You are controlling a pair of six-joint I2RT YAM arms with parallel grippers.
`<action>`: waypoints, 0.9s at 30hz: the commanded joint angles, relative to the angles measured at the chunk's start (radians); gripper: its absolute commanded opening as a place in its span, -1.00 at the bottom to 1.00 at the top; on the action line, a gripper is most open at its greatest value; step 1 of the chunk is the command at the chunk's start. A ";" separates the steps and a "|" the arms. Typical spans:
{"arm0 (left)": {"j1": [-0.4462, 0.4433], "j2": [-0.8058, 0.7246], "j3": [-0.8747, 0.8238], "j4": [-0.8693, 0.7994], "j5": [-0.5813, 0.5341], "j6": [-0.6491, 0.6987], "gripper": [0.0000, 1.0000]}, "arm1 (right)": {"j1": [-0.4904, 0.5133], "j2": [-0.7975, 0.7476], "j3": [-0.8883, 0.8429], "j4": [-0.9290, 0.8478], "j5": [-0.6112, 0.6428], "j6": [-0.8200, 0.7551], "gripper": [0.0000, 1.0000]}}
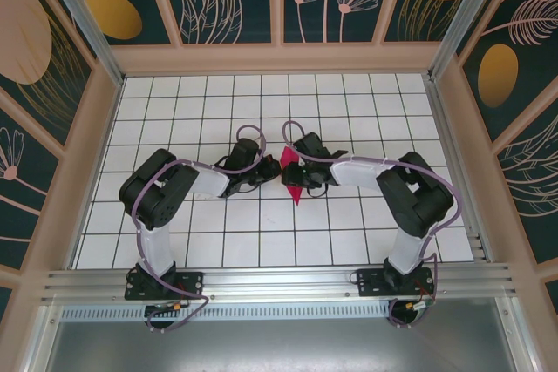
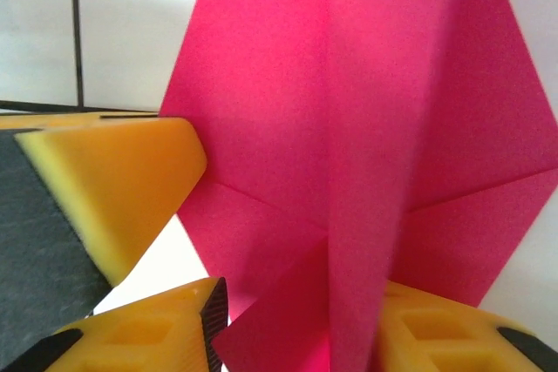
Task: Fold a paper plane with a square sheet of paper (pick it up from the middle)
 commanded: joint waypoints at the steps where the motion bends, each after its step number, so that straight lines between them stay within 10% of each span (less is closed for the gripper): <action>1: 0.007 -0.013 0.011 0.011 0.005 -0.007 -1.00 | 0.009 0.022 0.029 -0.051 0.057 0.016 -0.21; 14: 0.010 -0.022 0.019 -0.050 -0.035 0.008 -0.97 | 0.015 0.020 0.055 -0.102 0.133 0.032 -0.81; 27: 0.110 -0.282 0.000 -0.324 -0.280 0.032 0.24 | -0.043 0.117 0.275 -0.180 0.247 -0.065 -1.00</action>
